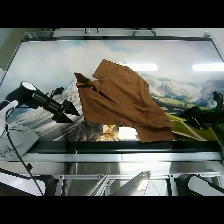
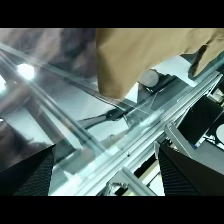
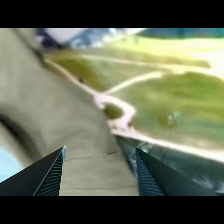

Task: Fold the shirts.

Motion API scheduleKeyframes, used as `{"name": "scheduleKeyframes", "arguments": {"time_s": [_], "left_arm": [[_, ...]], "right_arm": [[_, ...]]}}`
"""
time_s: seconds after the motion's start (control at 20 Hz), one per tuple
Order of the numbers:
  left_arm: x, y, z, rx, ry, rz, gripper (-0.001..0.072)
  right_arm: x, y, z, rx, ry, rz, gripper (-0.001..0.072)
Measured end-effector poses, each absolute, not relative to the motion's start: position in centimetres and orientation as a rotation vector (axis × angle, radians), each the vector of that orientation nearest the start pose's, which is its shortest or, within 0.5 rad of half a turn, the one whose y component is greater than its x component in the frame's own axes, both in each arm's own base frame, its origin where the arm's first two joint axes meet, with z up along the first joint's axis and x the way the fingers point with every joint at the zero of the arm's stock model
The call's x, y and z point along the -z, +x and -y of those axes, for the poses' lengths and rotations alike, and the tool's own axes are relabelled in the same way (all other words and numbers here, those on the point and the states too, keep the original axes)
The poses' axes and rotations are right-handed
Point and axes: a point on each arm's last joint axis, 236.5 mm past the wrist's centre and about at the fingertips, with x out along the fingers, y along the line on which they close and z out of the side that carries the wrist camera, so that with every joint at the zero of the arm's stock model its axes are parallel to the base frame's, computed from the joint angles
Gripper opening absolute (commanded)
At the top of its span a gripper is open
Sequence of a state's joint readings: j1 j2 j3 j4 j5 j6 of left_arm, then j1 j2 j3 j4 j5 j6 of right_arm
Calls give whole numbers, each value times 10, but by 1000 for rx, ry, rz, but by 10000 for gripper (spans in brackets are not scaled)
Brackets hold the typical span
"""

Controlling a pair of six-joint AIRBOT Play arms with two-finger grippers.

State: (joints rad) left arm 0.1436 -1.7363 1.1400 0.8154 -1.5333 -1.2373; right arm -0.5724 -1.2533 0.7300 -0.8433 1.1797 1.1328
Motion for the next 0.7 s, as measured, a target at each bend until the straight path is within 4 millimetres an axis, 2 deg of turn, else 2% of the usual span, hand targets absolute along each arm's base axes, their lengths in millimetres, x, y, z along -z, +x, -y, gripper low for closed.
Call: {"name": "scheduleKeyframes", "arguments": {"time_s": [0.2,0.25,0.3,0.35,0.4,0.45,0.5,0.65,0.7], "left_arm": [[95,313,155,681,-824,-1726,700],[96,316,165,701,-845,-1706,640],[98,322,173,713,-858,-1686,519],[102,326,179,719,-850,-1675,350],[106,329,185,730,-843,-1670,59],[106,333,191,744,-836,-1662,2],[105,336,198,764,-835,-1656,2],[98,343,206,808,-784,-1636,2],[85,345,208,843,-773,-1620,2]], "right_arm": [[92,297,9,-172,865,-1375,501],[97,298,3,-193,870,-1390,501],[99,300,-8,-226,886,-1400,500],[101,303,-18,-256,901,-1404,498],[102,305,-28,-284,908,-1405,407],[104,308,-36,-308,902,-1403,157],[108,310,-40,-322,885,-1401,22],[89,322,-64,-445,924,-1344,23],[76,327,-71,-496,936,-1316,23]]}}
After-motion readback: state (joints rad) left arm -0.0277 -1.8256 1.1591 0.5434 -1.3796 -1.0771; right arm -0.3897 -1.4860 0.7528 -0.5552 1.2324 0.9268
